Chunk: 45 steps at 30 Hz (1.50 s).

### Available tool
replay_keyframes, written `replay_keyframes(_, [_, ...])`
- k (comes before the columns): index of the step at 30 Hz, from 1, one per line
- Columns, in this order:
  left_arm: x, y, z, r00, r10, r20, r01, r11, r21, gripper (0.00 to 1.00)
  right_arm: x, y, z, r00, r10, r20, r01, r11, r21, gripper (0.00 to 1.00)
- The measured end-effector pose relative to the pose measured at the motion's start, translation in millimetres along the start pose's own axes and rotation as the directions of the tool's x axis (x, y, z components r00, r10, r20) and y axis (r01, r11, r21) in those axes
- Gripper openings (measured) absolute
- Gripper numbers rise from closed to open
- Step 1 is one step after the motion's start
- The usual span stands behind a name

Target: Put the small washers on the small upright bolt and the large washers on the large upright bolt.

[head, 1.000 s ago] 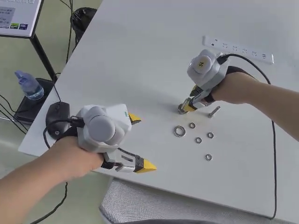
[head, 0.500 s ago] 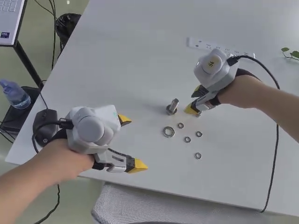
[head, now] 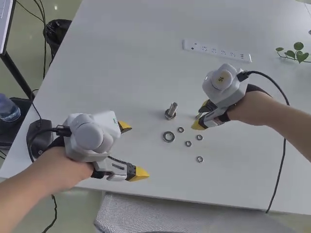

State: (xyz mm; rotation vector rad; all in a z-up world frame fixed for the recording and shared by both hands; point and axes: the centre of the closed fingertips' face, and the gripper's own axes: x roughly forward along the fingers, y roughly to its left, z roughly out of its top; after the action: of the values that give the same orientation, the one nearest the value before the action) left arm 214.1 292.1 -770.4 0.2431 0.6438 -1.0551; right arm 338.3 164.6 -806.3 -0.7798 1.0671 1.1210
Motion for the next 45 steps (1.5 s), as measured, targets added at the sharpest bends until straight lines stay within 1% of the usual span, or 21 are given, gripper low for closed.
replay_keyframes(1, [0.2,-0.3,0.1,1.0,-0.001,0.002,0.001,1.0,0.004,0.75,-0.9,6.2,-0.9,1.0,-0.001,-0.001,0.001,1.0,0.0,0.37])
replay_keyframes(2, [0.5,-0.4,-0.5,1.0,-0.002,0.002,0.002,1.0,0.005,0.75,-0.4,8.8,-1.9,1.0,-0.002,-0.004,0.002,1.0,-0.002,0.37])
replay_keyframes(3, [1.0,-0.4,-1.5,1.0,-0.003,-0.001,0.003,1.0,0.003,0.75,0.8,5.0,-1.1,1.0,-0.002,-0.006,0.002,1.0,-0.005,0.37])
replay_keyframes(4, [1.3,-1.1,-2.9,1.0,-0.005,-0.004,0.005,1.0,0.005,0.75,2.2,6.0,-1.2,1.0,-0.001,-0.007,0.001,1.0,-0.005,0.37])
replay_keyframes(9, [1.1,-4.3,-2.6,0.9999,-0.013,0.003,0.013,1.0,0.012,0.75,3.1,26.8,-1.4,1.0,0.006,-0.007,-0.006,1.0,-0.004,0.37])
replay_keyframes(11, [0.9,-5.6,-3.2,0.9998,-0.018,0.001,0.018,1.0,0.011,0.75,3.8,32.8,-0.5,0.9999,0.009,-0.006,-0.009,1.0,-0.005,0.37])
replay_keyframes(13, [0.6,-5.5,-4.5,0.9998,-0.018,-0.005,0.018,1.0,0.021,0.75,4.6,38.2,0.6,0.9999,0.014,-0.004,-0.014,1.0,-0.001,0.37])
replay_keyframes(19, [-1.5,-6.5,-5.0,0.9998,-0.02,-0.002,0.02,1.0,0.016,0.75,11.0,48.8,6.4,0.9997,0.024,0.001,-0.024,1.0,-0.005,0.37])
replay_keyframes(23, [-0.7,-7.7,-9.1,0.9997,-0.023,-0.01,0.023,1.0,0.016,0.75,17.2,55.3,10.9,0.9995,0.03,-0.003,-0.03,1.0,-0.009,0.37])
replay_keyframes(27, [0.4,-9.8,-9.6,0.9994,-0.033,-0.011,0.033,0.999,0.01,0.75,25.6,54.2,14.0,0.9993,0.037,-0.007,-0.037,0.999,-0.016,0.37])
replay_keyframes(31, [1.7,-10.1,-8.4,0.9994,-0.034,-0.006,0.034,0.999,0.01,0.75,35.8,54.9,20.8,0.9991,0.039,-0.015,-0.04,0.999,-0.025,0.37])
replay_keyframes(34, [2.2,-9.0,-9.4,0.9995,-0.029,-0.013,0.029,0.999,0.015,0.75,44.2,54.0,27.0,0.9991,0.038,-0.018,-0.039,0.999,-0.034,0.37])
replay_keyframes(38, [1.2,-7.7,-9.9,0.9997,-0.022,-0.009,0.022,1.0,0.004,0.74,55.3,52.8,27.2,0.9985,0.033,-0.044,-0.036,0.998,-0.061,0.37])
replay_keyframes(39, [1.2,-7.6,-12.3,0.9996,-0.022,-0.015,0.022,1.0,-0.001,0.74,60.0,51.9,26.6,0.9984,0.039,-0.041,-0.041,0.997,-0.059,0.37])
replay_keyframes(41, [0.4,-8.2,-14.7,0.9995,-0.02,-0.024,0.021,1.0,0.008,0.74,65.4,51.1,27.1,0.9983,0.041,-0.042,-0.043,0.997,-0.06,0.36])
replay_keyframes(45, [-0.9,-9.0,-14.7,0.9996,-0.018,-0.022,0.018,1.0,0.003,0.74,72.9,47.8,26.5,0.9978,0.042,-0.051,-0.046,0.996,-0.081,0.36])
